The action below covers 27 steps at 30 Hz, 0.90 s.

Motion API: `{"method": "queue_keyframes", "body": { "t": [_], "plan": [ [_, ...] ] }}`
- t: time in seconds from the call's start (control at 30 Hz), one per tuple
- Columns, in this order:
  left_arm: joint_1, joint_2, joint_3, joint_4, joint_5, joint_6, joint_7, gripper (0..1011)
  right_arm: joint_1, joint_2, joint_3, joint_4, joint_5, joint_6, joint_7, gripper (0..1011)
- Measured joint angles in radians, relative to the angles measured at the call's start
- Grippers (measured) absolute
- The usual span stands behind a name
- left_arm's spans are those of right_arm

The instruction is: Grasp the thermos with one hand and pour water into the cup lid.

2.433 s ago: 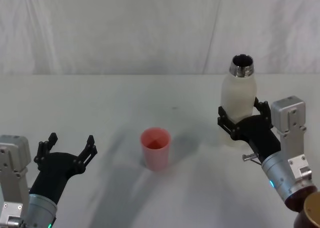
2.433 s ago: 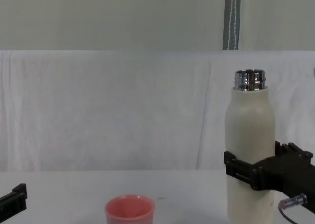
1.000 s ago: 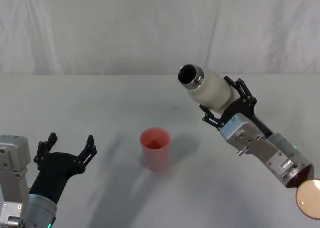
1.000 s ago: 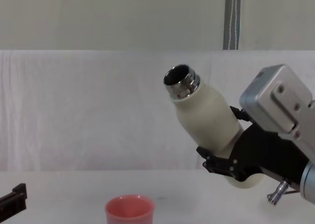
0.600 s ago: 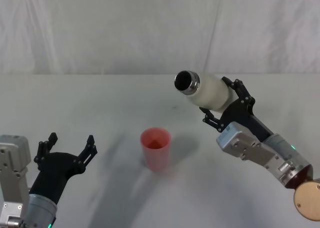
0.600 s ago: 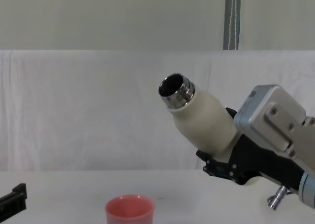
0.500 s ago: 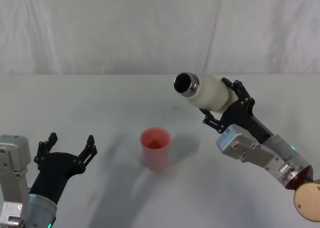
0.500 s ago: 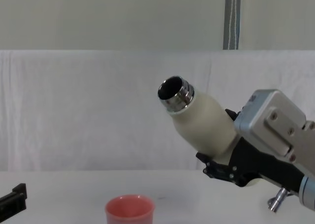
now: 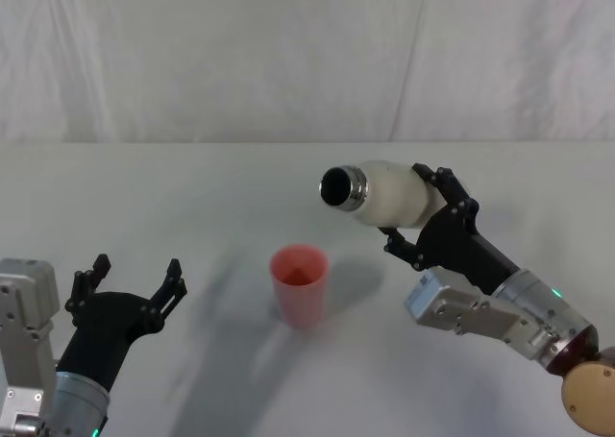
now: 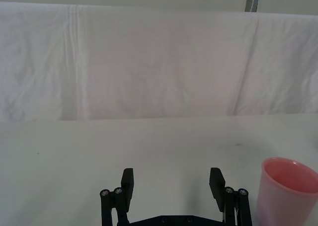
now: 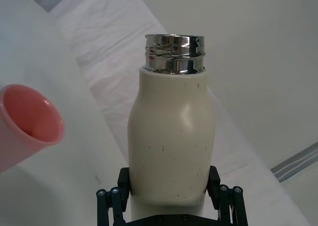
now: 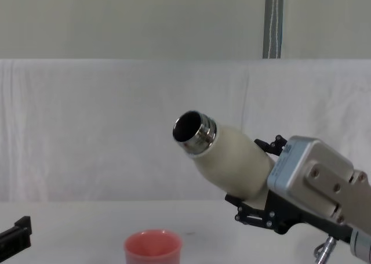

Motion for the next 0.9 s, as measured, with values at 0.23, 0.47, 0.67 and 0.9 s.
{"method": "queue_keyframes", "body": {
  "t": [0.23, 0.47, 0.67, 0.9],
  "plan": [
    [0.000, 0.000, 0.000, 0.000, 0.000, 0.000, 0.000, 1001, 0.001, 0.005, -0.014, 0.011, -0.012, -0.005, -0.009, 952],
    [0.000, 0.000, 0.000, 0.000, 0.000, 0.000, 0.000, 1001, 0.004, 0.013, -0.028, 0.022, -0.035, -0.011, -0.023, 952],
    [0.000, 0.000, 0.000, 0.000, 0.000, 0.000, 0.000, 1001, 0.007, 0.027, -0.045, 0.023, -0.060, -0.018, -0.030, 952],
    [0.000, 0.000, 0.000, 0.000, 0.000, 0.000, 0.000, 1001, 0.007, 0.044, -0.066, 0.019, -0.082, -0.024, -0.030, 952]
  ]
}}
